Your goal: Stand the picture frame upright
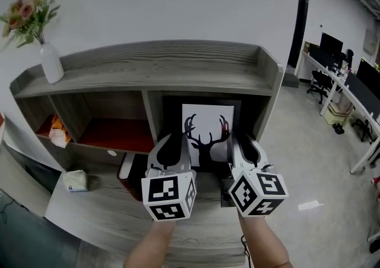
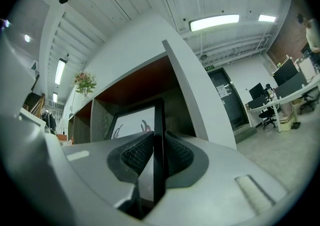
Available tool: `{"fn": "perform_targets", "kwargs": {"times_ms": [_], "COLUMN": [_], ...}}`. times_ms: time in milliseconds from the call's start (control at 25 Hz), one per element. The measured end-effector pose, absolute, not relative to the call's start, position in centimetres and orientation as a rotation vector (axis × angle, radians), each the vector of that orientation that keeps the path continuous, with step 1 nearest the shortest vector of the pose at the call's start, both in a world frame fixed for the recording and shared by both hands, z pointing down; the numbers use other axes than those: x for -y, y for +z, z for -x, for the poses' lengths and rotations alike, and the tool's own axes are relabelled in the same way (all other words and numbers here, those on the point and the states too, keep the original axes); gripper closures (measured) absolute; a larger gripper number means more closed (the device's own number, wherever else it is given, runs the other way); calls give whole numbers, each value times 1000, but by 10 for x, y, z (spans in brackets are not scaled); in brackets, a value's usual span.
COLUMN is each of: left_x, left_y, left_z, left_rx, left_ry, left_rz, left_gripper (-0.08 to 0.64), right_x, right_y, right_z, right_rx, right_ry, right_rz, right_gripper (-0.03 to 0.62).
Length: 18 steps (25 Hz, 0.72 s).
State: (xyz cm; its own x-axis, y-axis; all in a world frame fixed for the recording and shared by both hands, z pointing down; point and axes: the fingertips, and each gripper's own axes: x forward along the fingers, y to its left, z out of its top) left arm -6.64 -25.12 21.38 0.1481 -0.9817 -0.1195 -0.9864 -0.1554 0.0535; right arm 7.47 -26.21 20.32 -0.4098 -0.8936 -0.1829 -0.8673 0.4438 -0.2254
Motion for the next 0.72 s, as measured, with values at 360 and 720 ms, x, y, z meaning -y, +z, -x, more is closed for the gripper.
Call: {"fn": "perform_targets", "kwargs": {"times_ms": [360, 720], "left_x": [258, 262], "left_y": [207, 207], "left_z": [69, 72], "left_rx": [-2036, -2055], "left_ry": [248, 311], "left_rz": [2323, 2284], "left_gripper": [500, 500], "right_x": [269, 271], "right_y": [196, 197], "right_z": [-73, -72], "right_rx": [-2379, -2331], "right_ry": [-114, -67], "right_rz": [1517, 1556], "right_gripper": [525, 525]}}
